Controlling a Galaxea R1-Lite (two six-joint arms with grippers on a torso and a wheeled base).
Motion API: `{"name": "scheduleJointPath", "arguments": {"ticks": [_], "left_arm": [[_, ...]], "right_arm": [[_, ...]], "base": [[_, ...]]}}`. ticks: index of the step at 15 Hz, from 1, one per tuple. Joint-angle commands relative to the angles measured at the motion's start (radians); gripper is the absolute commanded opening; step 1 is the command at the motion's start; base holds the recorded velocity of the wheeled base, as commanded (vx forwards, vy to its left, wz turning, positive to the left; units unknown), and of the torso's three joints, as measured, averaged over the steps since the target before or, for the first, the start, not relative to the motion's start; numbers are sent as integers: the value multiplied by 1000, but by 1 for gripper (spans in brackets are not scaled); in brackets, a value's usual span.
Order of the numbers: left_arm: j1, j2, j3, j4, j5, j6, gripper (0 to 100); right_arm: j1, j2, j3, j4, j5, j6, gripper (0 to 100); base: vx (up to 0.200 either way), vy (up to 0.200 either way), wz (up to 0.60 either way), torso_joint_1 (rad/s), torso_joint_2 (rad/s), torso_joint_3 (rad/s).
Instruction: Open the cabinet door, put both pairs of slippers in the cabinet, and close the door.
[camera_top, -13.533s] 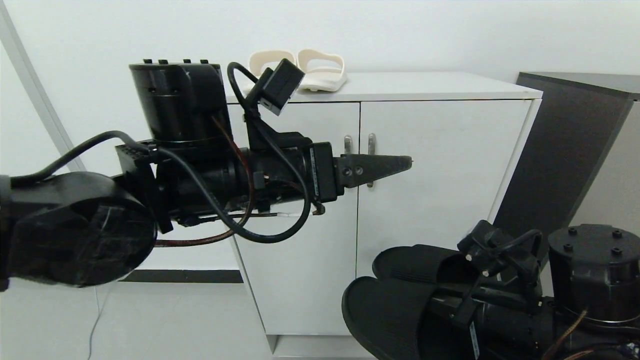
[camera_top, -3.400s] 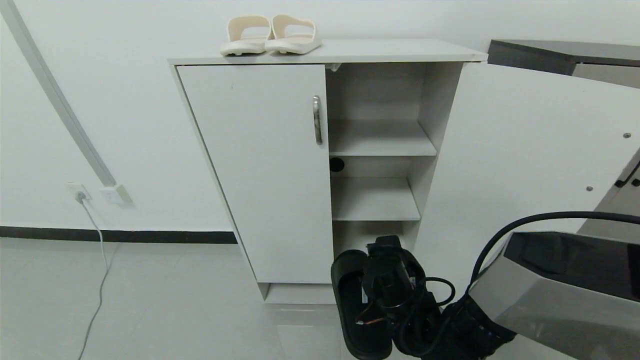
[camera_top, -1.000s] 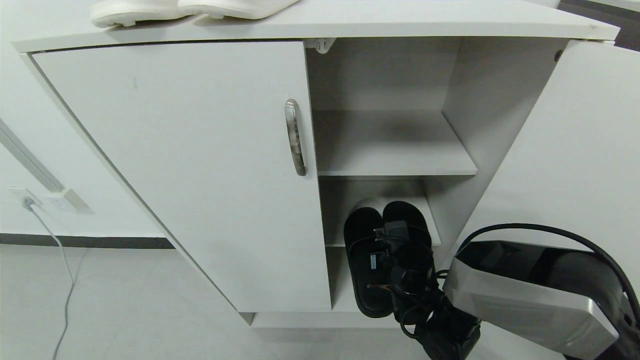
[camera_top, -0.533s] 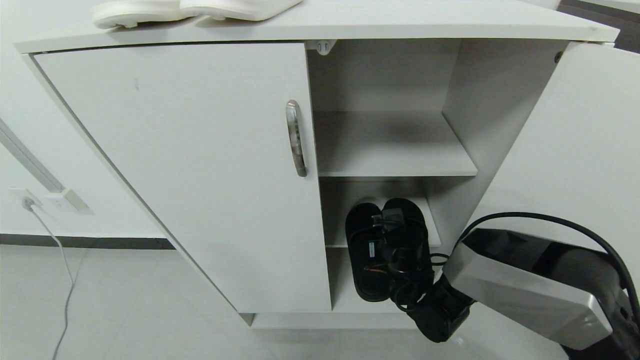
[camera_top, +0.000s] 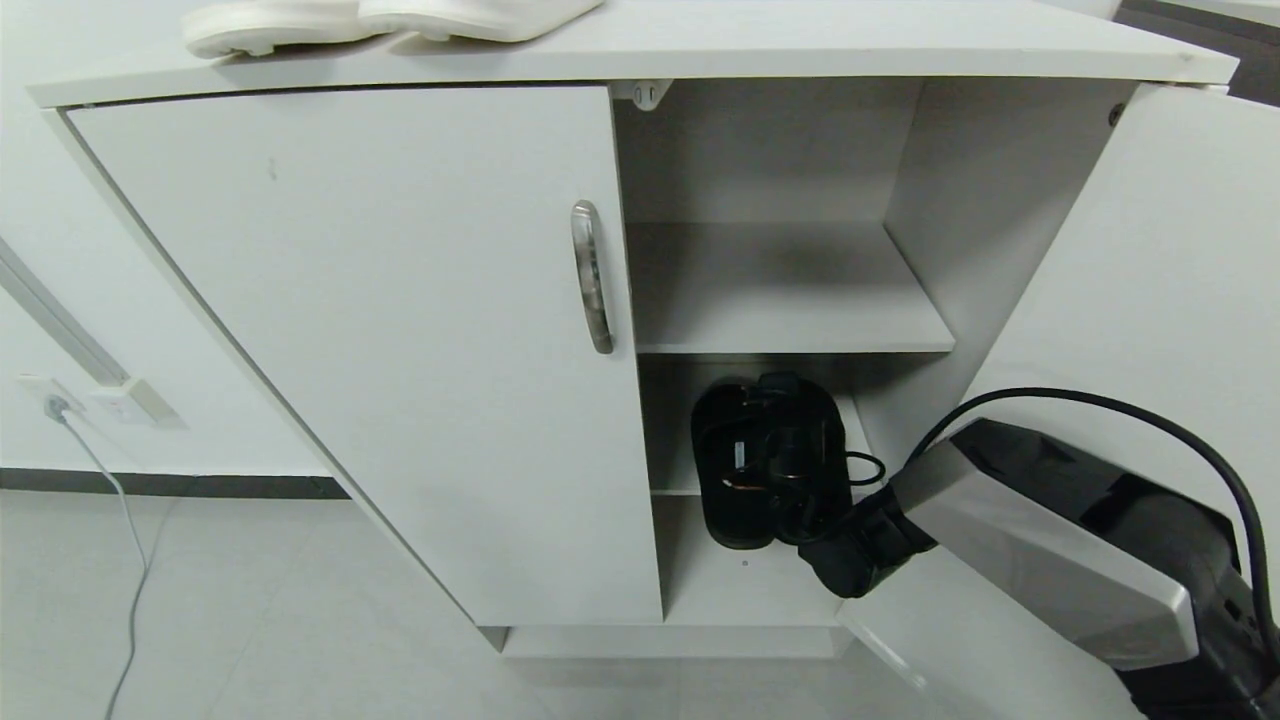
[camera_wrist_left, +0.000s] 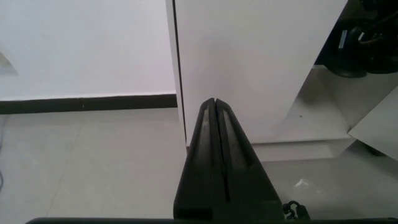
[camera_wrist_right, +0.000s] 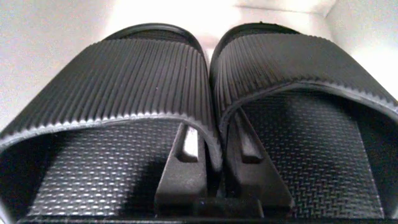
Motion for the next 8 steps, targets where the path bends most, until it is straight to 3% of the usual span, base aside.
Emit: {"name": "scheduleJointPath", "arguments": {"ticks": [1,8], "left_arm": [[0,0,0,0,0,1,0],[0,0,0,0,2,-1,0]], "right_arm": [[-6,34,-70,25,-1,0,0],[-35,126,-234,28,-5,-5,0]], "base": [[0,0,0,0,0,0],[0,0,0,0,0,0]]}}
